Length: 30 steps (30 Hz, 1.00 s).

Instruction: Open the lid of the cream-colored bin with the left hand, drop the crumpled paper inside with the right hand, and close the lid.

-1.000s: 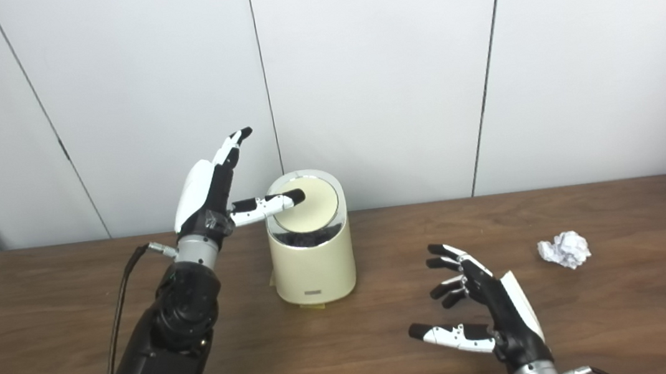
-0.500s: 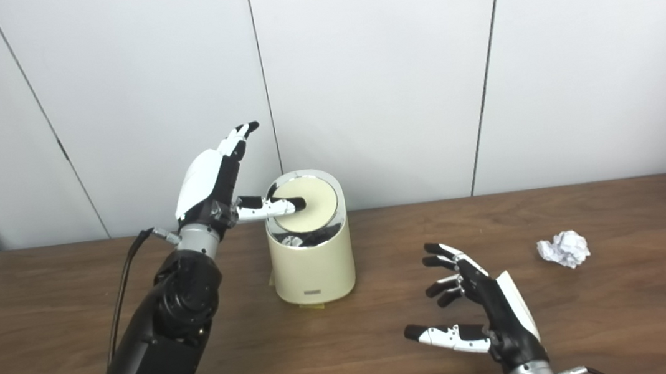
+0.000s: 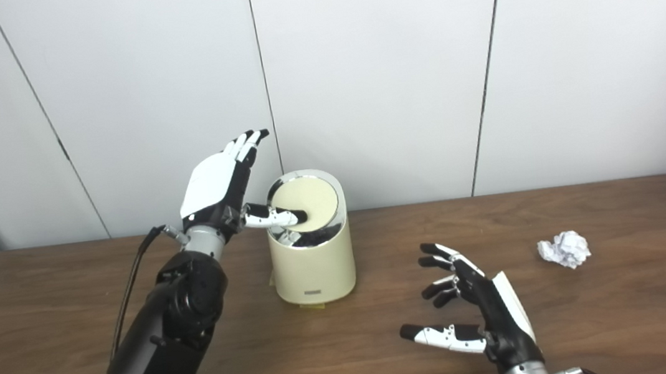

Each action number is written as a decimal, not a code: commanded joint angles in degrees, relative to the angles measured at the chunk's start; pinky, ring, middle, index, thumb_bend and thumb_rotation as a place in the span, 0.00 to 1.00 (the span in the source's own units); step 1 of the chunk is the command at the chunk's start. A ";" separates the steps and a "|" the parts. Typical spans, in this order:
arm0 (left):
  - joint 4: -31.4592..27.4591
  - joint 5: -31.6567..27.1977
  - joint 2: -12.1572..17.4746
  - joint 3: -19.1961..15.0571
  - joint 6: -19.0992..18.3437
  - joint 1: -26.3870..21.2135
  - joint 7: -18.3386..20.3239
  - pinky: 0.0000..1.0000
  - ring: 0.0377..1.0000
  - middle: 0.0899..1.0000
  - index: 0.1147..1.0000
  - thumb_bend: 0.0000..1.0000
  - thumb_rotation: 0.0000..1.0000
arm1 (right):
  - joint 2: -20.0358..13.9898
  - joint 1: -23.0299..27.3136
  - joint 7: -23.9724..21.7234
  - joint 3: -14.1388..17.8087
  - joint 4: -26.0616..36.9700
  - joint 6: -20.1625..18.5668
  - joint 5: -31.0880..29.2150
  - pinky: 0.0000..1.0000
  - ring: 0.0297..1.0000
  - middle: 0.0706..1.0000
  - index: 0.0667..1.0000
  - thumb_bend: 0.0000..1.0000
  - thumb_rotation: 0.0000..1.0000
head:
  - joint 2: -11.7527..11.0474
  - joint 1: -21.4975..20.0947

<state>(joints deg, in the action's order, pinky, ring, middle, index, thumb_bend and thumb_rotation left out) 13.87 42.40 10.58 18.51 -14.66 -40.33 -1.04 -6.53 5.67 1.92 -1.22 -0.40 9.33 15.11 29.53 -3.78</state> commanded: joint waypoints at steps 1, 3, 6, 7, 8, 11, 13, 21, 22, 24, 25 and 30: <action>-0.28 2.09 1.17 0.91 -0.69 -3.90 1.36 1.00 1.00 1.00 1.00 1.00 0.22 | 0.32 1.90 0.81 0.05 2.54 0.85 -0.05 0.49 0.56 0.76 0.80 0.72 0.25 | 0.32 -0.27; -0.09 3.36 1.65 1.88 -1.61 -4.33 2.90 1.00 1.00 1.00 1.00 1.00 0.22 | 0.43 1.88 0.85 0.06 2.76 0.73 0.05 0.49 0.56 0.76 0.80 0.72 0.25 | 0.48 -0.27; 0.38 5.45 2.29 3.63 -2.81 -5.02 4.71 1.00 1.00 1.00 1.00 1.00 0.19 | 0.57 1.84 0.72 0.09 3.29 0.31 0.10 0.49 0.56 0.76 0.80 0.72 0.24 | 0.79 -0.28; 0.48 6.02 2.44 4.10 -3.04 -5.20 5.17 1.00 1.00 1.00 1.00 1.00 0.18 | 0.59 1.81 0.64 0.08 3.52 0.13 0.07 0.49 0.56 0.76 0.80 0.72 0.24 | 0.79 -0.28; 0.61 6.53 2.59 4.58 -3.22 -5.38 5.53 1.00 1.00 1.00 1.00 1.00 0.18 | 0.61 1.80 0.62 0.08 3.64 0.03 0.07 0.48 0.56 0.76 0.80 0.72 0.24 | 0.79 -0.28; 1.38 8.79 2.86 6.35 -3.86 -6.11 6.63 1.00 1.00 1.00 1.00 1.00 0.16 | 0.62 1.70 0.55 0.01 4.06 -0.19 0.07 0.48 0.56 0.76 0.80 0.72 0.24 | 0.98 -0.32; 1.79 9.78 3.04 7.33 -3.89 -6.56 7.44 1.00 1.00 1.00 1.00 1.00 0.14 | 0.61 1.60 0.52 -0.05 4.38 -0.22 0.15 0.47 0.56 0.76 0.80 0.71 0.24 | 1.23 -0.37; 3.00 11.95 5.23 11.64 -2.83 -7.93 12.74 1.00 1.00 1.00 1.00 1.00 0.10 | 0.64 1.28 0.10 -0.06 5.84 -1.29 -0.36 0.48 0.56 0.76 0.80 0.71 0.25 | 1.84 -0.36; 2.96 12.05 5.39 11.92 -2.88 -7.87 13.11 1.00 1.00 1.00 1.00 1.00 0.09 | 0.65 1.24 0.03 -0.06 6.00 -1.53 -0.50 0.48 0.56 0.76 0.80 0.71 0.25 | 1.84 -0.34; 2.76 11.94 5.49 12.00 -2.87 -7.65 12.89 1.00 1.00 1.00 1.00 1.00 0.09 | 0.48 1.22 -0.11 -0.10 6.03 -1.59 -0.70 0.48 0.57 0.76 0.80 0.71 0.25 | 1.83 -0.25; 2.59 11.82 5.49 11.83 -2.79 -7.50 12.36 1.00 1.00 1.00 1.00 1.00 0.10 | 0.41 1.24 -0.09 -0.11 5.93 -1.53 -0.65 0.48 0.57 0.76 0.80 0.71 0.26 | 1.83 -0.19; -0.83 3.98 3.28 4.42 -1.48 -5.69 7.41 0.94 1.00 1.00 1.00 0.97 0.21 | 0.39 1.38 0.38 -0.06 5.24 -1.06 -0.22 0.48 0.56 0.76 0.80 0.71 0.26 | 1.57 0.15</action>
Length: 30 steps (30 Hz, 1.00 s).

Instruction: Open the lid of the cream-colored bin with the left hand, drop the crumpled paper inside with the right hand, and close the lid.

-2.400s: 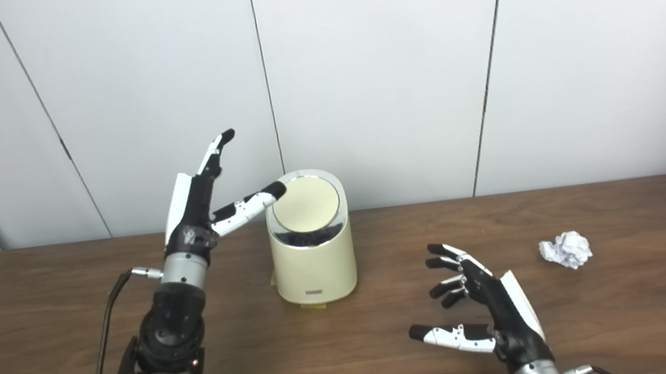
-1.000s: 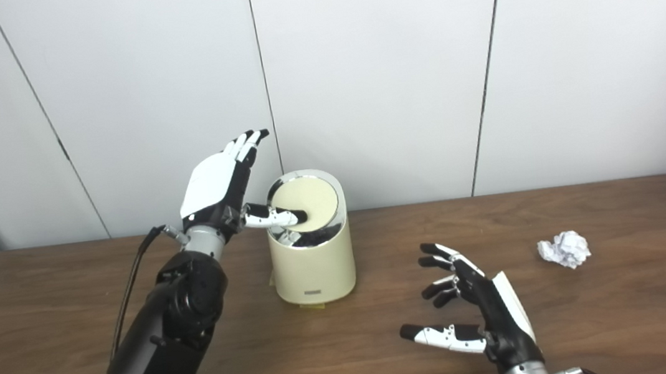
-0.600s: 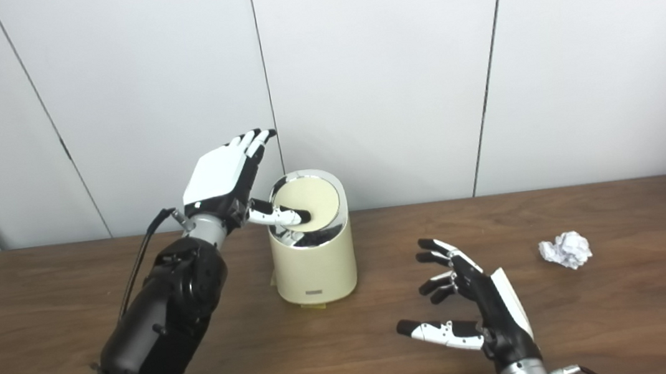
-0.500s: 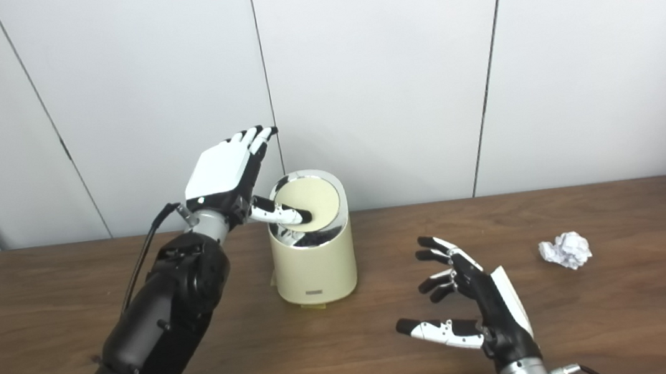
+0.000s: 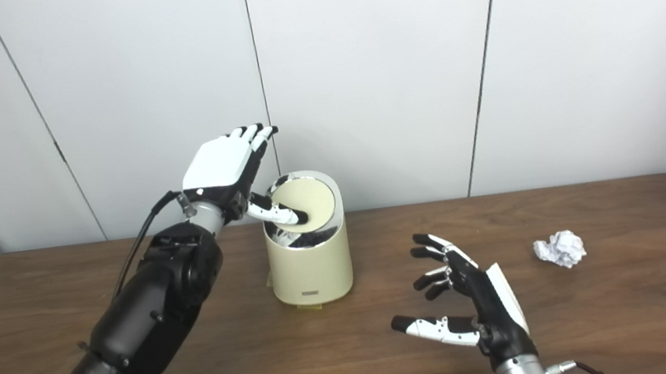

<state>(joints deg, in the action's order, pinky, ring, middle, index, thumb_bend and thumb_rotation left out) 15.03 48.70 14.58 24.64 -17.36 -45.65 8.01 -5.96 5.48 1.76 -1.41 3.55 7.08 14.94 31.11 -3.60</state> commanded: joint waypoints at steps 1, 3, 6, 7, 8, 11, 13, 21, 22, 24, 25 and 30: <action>-3.07 -4.95 -1.30 -4.07 2.05 0.10 -2.47 0.93 1.00 1.00 1.00 0.95 0.26 | -0.13 1.56 0.60 0.13 1.27 1.21 0.01 0.48 0.56 0.76 0.80 0.71 0.26 | -0.01 -0.02; -4.55 -8.46 -2.24 -7.44 3.07 0.83 -3.46 0.90 1.00 1.00 1.00 0.92 0.32 | -0.08 1.60 0.67 0.18 1.10 1.17 -0.05 0.48 0.56 0.76 0.80 0.70 0.25 | -0.05 -0.06; -8.02 -16.33 -4.15 -14.16 5.51 2.62 -5.23 0.81 0.96 0.99 0.99 0.85 0.35 | -0.21 1.70 0.88 0.14 0.88 1.30 0.42 0.49 0.55 0.76 0.80 0.70 0.25 | -0.10 0.03; -9.28 -18.67 -4.83 -16.32 5.86 3.24 -5.92 0.78 0.94 0.98 0.97 0.83 0.37 | -0.26 1.73 0.93 0.14 0.79 1.39 0.54 0.49 0.55 0.76 0.80 0.70 0.26 | -0.10 0.10; -10.56 -21.19 -5.41 -18.35 6.30 3.98 -6.23 0.76 0.91 0.96 0.95 0.82 0.39 | -0.29 1.75 0.94 0.16 0.77 1.41 0.57 0.49 0.55 0.76 0.80 0.70 0.26 | -0.16 0.22; -13.13 -26.87 -6.08 -22.15 8.72 6.56 -6.27 0.74 0.88 0.91 0.93 0.79 0.41 | -0.36 1.78 0.92 0.22 0.72 1.70 0.51 0.49 0.55 0.76 0.80 0.70 0.25 | -0.13 0.53; -13.81 -30.97 -5.88 -23.46 11.90 8.87 -5.51 0.75 0.89 0.91 0.93 0.77 0.38 | -0.46 1.74 0.76 0.22 0.86 1.81 0.34 0.49 0.55 0.76 0.80 0.69 0.24 | -0.10 0.51; -16.33 -42.12 -6.01 -24.94 19.84 19.87 -3.03 0.81 0.93 0.95 0.96 0.87 0.39 | -1.06 1.48 0.46 0.46 0.72 1.99 -0.26 0.49 0.55 0.76 0.80 0.69 0.24 | 0.29 0.99; -16.54 -42.57 -6.08 -24.98 20.02 20.71 -3.09 0.79 0.92 0.94 0.96 0.89 0.41 | -1.10 1.42 0.42 0.47 0.80 1.88 -0.36 0.49 0.56 0.76 0.80 0.70 0.24 | 0.29 1.01; -16.56 -43.02 -5.95 -24.88 20.78 22.68 -3.08 0.79 0.91 0.94 0.96 0.91 0.43 | -1.27 1.33 0.38 0.48 0.94 1.71 -0.33 0.49 0.56 0.76 0.80 0.70 0.25 | 0.42 1.14; -16.44 -43.08 -5.81 -24.78 21.16 23.44 -3.02 0.79 0.91 0.93 0.96 0.92 0.44 | -1.41 1.34 0.41 0.47 0.86 1.88 -0.24 0.49 0.56 0.76 0.80 0.70 0.25 | 0.46 1.13; -15.51 -42.91 -5.94 -24.59 23.01 26.95 -3.45 0.83 0.89 0.91 0.95 0.96 0.44 | -1.73 1.27 0.45 0.56 0.99 1.67 0.06 0.50 0.56 0.76 0.81 0.71 0.26 | 0.67 1.19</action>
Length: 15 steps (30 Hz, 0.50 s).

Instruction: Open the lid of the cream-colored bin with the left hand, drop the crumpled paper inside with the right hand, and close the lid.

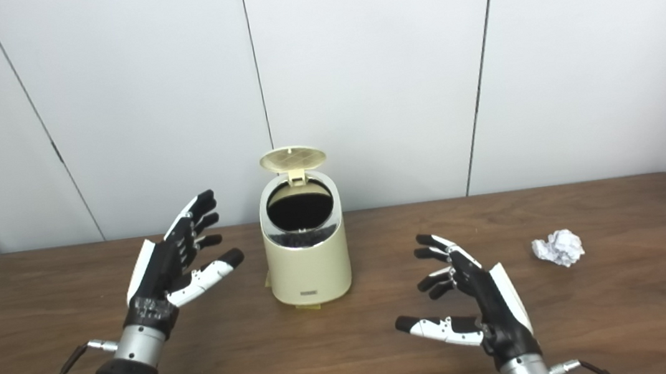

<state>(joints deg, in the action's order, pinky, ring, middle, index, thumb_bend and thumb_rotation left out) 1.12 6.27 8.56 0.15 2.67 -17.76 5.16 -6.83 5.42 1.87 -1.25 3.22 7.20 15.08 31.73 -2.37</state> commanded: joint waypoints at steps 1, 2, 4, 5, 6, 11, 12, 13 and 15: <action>-1.34 -0.42 0.03 -0.05 3.46 -0.45 -0.67 0.83 0.89 0.91 0.95 0.96 0.44 | -0.87 1.31 0.34 0.42 1.33 1.53 -0.11 0.50 0.57 0.76 0.81 0.71 0.26 | 0.09 -0.09; -0.92 -0.51 -0.05 -0.04 4.15 0.18 -0.72 0.83 0.89 0.91 0.95 0.96 0.44 | -0.88 1.34 0.39 0.43 1.24 1.74 -0.13 0.50 0.57 0.76 0.81 0.71 0.26 | 0.08 -0.14; -0.14 -0.87 -0.50 -0.22 5.06 1.54 -1.05 0.82 0.88 0.91 0.95 0.96 0.42 | -0.87 1.38 0.50 0.45 1.13 1.92 -0.04 0.49 0.56 0.75 0.80 0.70 0.26 | 0.04 -0.17; 0.37 -0.77 -0.90 -0.36 5.46 2.17 -1.55 0.81 0.87 0.91 0.95 0.96 0.41 | -0.88 1.39 0.47 0.45 1.09 1.99 -0.09 0.49 0.56 0.75 0.80 0.70 0.26 | 0.03 -0.21; 0.93 -0.85 -1.32 -0.53 5.84 2.65 -1.98 0.81 0.87 0.91 0.95 0.95 0.40 | -0.91 1.39 0.42 0.45 1.04 2.04 -0.15 0.49 0.56 0.75 0.80 0.70 0.25 | -0.01 -0.28; 5.25 1.68 -2.27 -0.14 8.13 3.73 -4.38 0.78 0.85 0.89 0.95 0.93 0.36 | -1.16 1.75 0.37 0.75 -0.12 2.32 -0.77 0.50 0.57 0.76 0.81 0.70 0.23 | -1.36 -1.23; 6.13 2.96 -2.25 0.15 8.19 3.76 -5.08 0.78 0.85 0.89 0.95 0.91 0.35 | -1.33 1.89 0.24 0.86 -0.33 2.50 -1.10 0.49 0.57 0.76 0.81 0.70 0.22 | -1.49 -1.24; 7.05 4.19 -2.20 0.49 8.17 3.70 -5.69 0.78 0.85 0.89 0.95 0.90 0.34 | -1.64 2.10 0.12 1.10 -0.64 2.79 -1.50 0.48 0.57 0.76 0.81 0.70 0.21 | -1.68 -1.32; 8.42 5.70 -1.97 1.04 7.27 3.53 -6.24 0.80 0.86 0.88 0.95 0.86 0.30 | -2.34 2.60 0.36 2.01 -0.52 2.36 -1.62 0.43 0.56 0.76 0.81 0.73 0.20 | -1.83 -1.70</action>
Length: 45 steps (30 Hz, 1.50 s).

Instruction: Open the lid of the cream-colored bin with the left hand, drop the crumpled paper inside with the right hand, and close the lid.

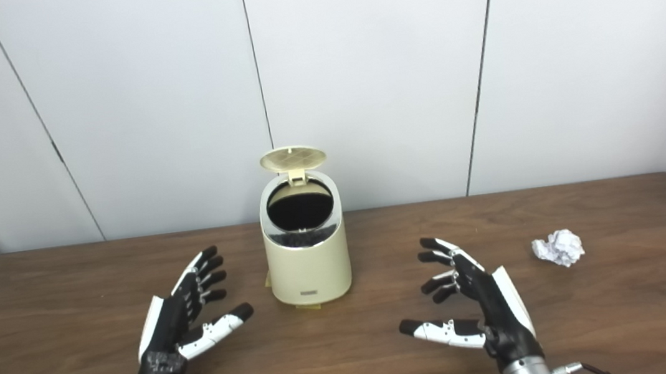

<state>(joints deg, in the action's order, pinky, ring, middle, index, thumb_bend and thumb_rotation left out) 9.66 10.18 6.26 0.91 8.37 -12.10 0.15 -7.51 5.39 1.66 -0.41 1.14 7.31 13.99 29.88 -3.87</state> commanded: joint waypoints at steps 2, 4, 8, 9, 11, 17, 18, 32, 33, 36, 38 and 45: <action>0.88 1.96 0.44 0.42 0.83 -2.45 -1.39 0.78 0.86 0.88 0.95 0.86 0.31 | -3.47 3.65 0.22 1.93 2.86 -0.41 1.07 0.41 0.54 0.75 0.80 0.74 0.21 | -0.21 -1.78; 1.90 1.95 0.55 0.40 1.05 -2.78 -1.46 0.76 0.86 0.88 0.95 0.87 0.31 | -6.19 4.97 -1.60 2.26 5.44 -5.44 3.59 0.39 0.53 0.74 0.80 0.75 0.21 | -0.71 -3.24; 4.56 1.35 1.03 0.23 2.56 -3.61 -1.48 0.77 0.85 0.87 0.94 0.85 0.28 | -12.30 7.96 -5.58 1.53 10.19 -16.13 11.22 0.36 0.47 0.69 0.77 0.76 0.13 | -2.40 -7.76; 5.08 1.16 1.16 0.10 2.78 -3.79 -1.51 0.77 0.85 0.87 0.94 0.85 0.27 | -14.06 8.65 -6.34 1.14 10.30 -17.16 12.99 0.35 0.47 0.69 0.77 0.77 0.12 | -2.56 -8.44; 6.25 0.86 1.68 -0.13 3.34 -4.17 -1.39 0.79 0.85 0.87 0.94 0.84 0.25 | -18.90 10.41 -8.38 0.70 8.87 -17.64 15.49 0.39 0.51 0.69 0.75 0.79 0.13 | -3.17 -10.81; 8.75 -0.17 3.21 -0.63 4.96 -4.95 -0.62 0.73 0.84 0.87 0.94 0.85 0.22 | -29.47 15.43 -13.91 -0.58 5.68 -20.98 21.11 0.62 0.71 0.74 0.74 0.84 0.16 | -4.40 -16.26; 9.08 -0.21 3.45 -0.63 5.26 -5.05 -0.57 0.75 0.84 0.87 0.94 0.84 0.23 | -30.60 16.14 -14.97 -0.90 6.04 -21.90 22.01 0.63 0.73 0.75 0.74 0.85 0.16 | -4.43 -16.54; 11.41 -3.46 5.72 -0.50 8.33 -5.78 2.10 0.79 0.85 0.87 0.94 0.80 0.18 | -41.12 25.67 -33.22 -7.85 4.36 -31.44 32.54 0.79 0.93 0.91 0.83 0.89 0.23 | -4.37 -20.08; 11.35 -3.43 5.76 -0.49 8.31 -5.77 2.19 0.80 0.86 0.87 0.94 0.80 0.18 | -41.42 26.21 -34.07 -8.49 3.52 -31.55 33.05 0.81 0.94 0.91 0.83 0.89 0.23 | -4.34 -19.99; 11.00 -3.38 5.75 -0.50 8.10 -5.62 2.33 0.80 0.85 0.87 0.94 0.82 0.18 | -41.67 27.75 -34.78 -10.03 -0.37 -30.55 33.73 0.85 0.94 0.90 0.84 0.89 0.24 | -4.18 -19.86; 10.96 -3.30 5.82 -0.49 8.24 -5.58 2.40 0.82 0.86 0.87 0.94 0.81 0.18 | -41.35 28.97 -35.22 -10.93 -3.25 -30.30 33.93 0.88 0.94 0.89 0.85 0.89 0.25 | -4.07 -19.93; 10.27 -3.52 5.85 -0.62 7.93 -5.32 2.75 0.80 0.85 0.87 0.94 0.81 0.19 | -38.85 31.58 -31.31 -12.89 -12.86 -27.47 33.06 0.86 0.92 0.88 0.83 0.89 0.25 | -3.72 -19.56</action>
<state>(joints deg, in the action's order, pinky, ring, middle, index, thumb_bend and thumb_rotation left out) 20.07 7.03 11.42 0.46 15.06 -17.77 2.97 -45.60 33.85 -32.30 -13.91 -11.44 -21.74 46.73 26.10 -23.38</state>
